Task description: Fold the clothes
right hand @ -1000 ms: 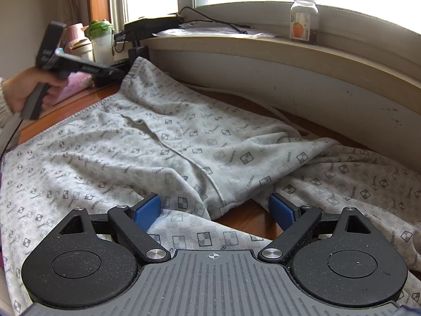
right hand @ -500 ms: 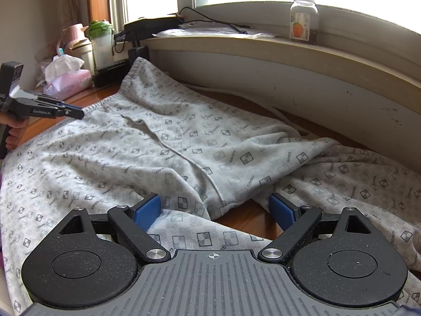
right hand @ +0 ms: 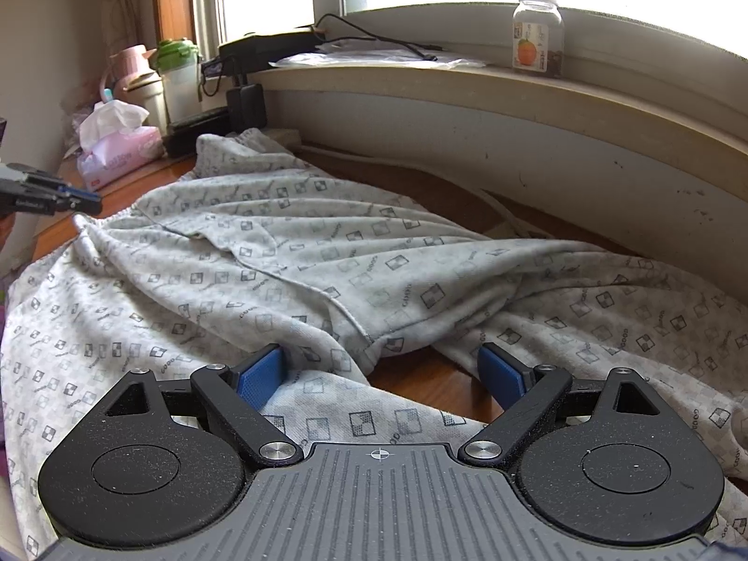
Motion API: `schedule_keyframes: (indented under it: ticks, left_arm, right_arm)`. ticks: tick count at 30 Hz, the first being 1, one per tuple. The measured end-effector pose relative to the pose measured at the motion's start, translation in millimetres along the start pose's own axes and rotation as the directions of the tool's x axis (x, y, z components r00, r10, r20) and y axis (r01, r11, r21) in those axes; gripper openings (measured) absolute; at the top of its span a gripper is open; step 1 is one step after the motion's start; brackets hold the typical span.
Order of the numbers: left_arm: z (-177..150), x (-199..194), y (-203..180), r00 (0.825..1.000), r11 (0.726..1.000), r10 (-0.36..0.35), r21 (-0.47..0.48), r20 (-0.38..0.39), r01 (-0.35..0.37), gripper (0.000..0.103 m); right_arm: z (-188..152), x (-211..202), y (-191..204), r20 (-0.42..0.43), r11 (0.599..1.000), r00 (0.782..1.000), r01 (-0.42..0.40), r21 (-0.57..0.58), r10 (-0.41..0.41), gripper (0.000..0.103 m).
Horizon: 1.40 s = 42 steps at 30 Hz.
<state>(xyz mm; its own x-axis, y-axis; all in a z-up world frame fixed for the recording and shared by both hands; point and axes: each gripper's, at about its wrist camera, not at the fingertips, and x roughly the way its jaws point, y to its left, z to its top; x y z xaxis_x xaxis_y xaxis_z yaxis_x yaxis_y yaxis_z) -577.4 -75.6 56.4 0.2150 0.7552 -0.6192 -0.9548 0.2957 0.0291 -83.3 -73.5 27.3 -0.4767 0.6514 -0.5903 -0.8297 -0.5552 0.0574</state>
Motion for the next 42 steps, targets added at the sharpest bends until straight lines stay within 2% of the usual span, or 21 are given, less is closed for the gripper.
schedule_keyframes:
  ticks: [1,2,8,12,13,16,17,20,22,24,25,26,28,30,31,33,34,35,37,40,42]
  left_arm:
    - [6.4,3.5,-1.6,1.000,1.000,-0.004,-0.002,0.015,0.004,0.044]
    - [12.9,7.0,-3.3,1.000,1.000,-0.008,-0.005,0.029,0.008,0.050]
    - [67.9,56.6,-11.3,0.994,0.996,-0.057,-0.058,0.090,0.063,0.051]
    - [108.2,96.8,-1.5,0.993,0.982,-0.057,-0.175,0.101,0.074,0.053]
    - [112.2,106.8,-2.4,0.995,0.981,-0.060,-0.179,0.082,0.074,0.053]
    - [123.9,136.7,-5.2,0.997,0.979,-0.070,-0.190,0.025,0.073,0.043]
    - [124.7,143.4,-9.5,0.998,0.983,-0.070,-0.168,0.000,0.069,0.037]
    - [123.9,155.7,-22.3,0.997,0.994,-0.058,-0.091,-0.049,0.054,0.033]
    - [121.4,159.0,-31.0,0.997,0.999,-0.037,-0.027,-0.062,0.036,0.019]
    - [124.9,141.3,-34.1,0.998,1.000,0.017,-0.012,0.067,-0.016,0.009]
    - [126.6,132.3,-35.6,0.990,0.999,0.043,-0.007,0.132,-0.043,0.009]
    - [128.4,123.4,-37.1,0.978,0.998,0.069,-0.004,0.196,-0.069,0.009]
    - [136.3,109.1,-27.0,0.944,0.982,0.173,-0.118,0.280,-0.145,0.007]
    - [141.4,123.2,-33.5,0.966,0.984,0.177,-0.034,0.186,-0.174,0.008]
    - [139.9,126.1,-36.7,0.970,0.984,0.174,-0.006,0.168,-0.175,0.011]
    - [132.6,122.9,-39.1,0.972,0.988,0.156,-0.021,0.176,-0.155,0.023]
    - [128.9,121.3,-40.3,0.972,0.989,0.148,-0.029,0.181,-0.145,0.041]
    - [125.2,119.7,-41.5,0.973,0.990,0.139,-0.037,0.185,-0.134,0.054]
    - [120.0,115.8,-50.3,0.976,0.994,0.106,-0.037,0.192,-0.101,0.056]
    - [115.4,109.2,-73.7,0.979,0.999,0.033,-0.015,0.200,-0.030,0.072]
    - [112.3,104.8,-89.2,0.979,1.000,-0.017,0.000,0.204,0.017,0.074]
  right_arm:
    - [-0.3,0.0,0.2,0.000,1.000,1.000,0.001,-0.001,-0.001,0.089]
    - [-0.4,0.2,0.4,0.000,1.000,1.000,0.001,-0.002,-0.001,0.089]
    - [-0.9,-0.4,0.1,0.000,1.000,1.000,0.001,-0.003,-0.001,0.089]
    - [-1.3,-1.0,-0.9,0.001,1.000,1.000,0.000,0.000,0.000,0.089]
    - [-1.4,-1.1,-1.1,0.001,1.000,1.000,0.000,0.000,0.000,0.089]
    - [-1.7,-1.7,-1.4,0.003,1.000,1.000,0.002,0.001,-0.002,0.089]
    - [-1.8,-1.8,-1.5,0.004,1.000,1.000,0.002,0.001,-0.002,0.089]
    - [-1.9,-2.7,-1.9,0.006,1.000,1.000,0.003,0.003,-0.003,0.089]
    - [-2.0,-2.9,-2.8,0.006,1.000,1.000,0.001,0.004,-0.001,0.089]
    - [-2.2,-3.2,-3.4,0.007,1.000,1.000,0.000,0.005,0.000,0.089]
    - [-2.2,-3.2,-3.7,0.007,1.000,1.000,0.000,0.006,0.000,0.089]
    - [-2.2,-3.3,-4.0,0.008,1.000,1.000,0.000,0.006,0.000,0.089]
    - [-2.2,-3.9,-4.2,0.009,1.000,1.000,0.000,0.007,-0.001,0.089]
    - [-2.4,-3.7,-4.6,0.006,1.000,1.000,0.000,0.007,0.000,0.089]
    - [-2.3,-3.8,-4.8,0.006,1.000,1.000,0.001,0.007,-0.001,0.089]
    - [-2.3,-4.1,-5.1,0.007,1.000,1.000,0.002,0.008,-0.002,0.089]
    - [-2.2,-3.9,-5.5,0.006,1.000,1.000,0.001,0.009,-0.001,0.089]
    - [-2.1,-3.8,-5.8,0.005,1.000,1.000,0.000,0.010,0.000,0.089]
    - [-2.0,-4.7,-7.0,0.007,1.000,1.000,-0.004,0.014,0.003,0.089]
    - [-3.3,-12.5,-14.1,0.043,0.999,0.999,-0.014,0.051,0.011,0.089]
    - [-4.6,-26.2,-24.1,0.103,0.996,0.995,-0.011,0.087,0.002,0.089]
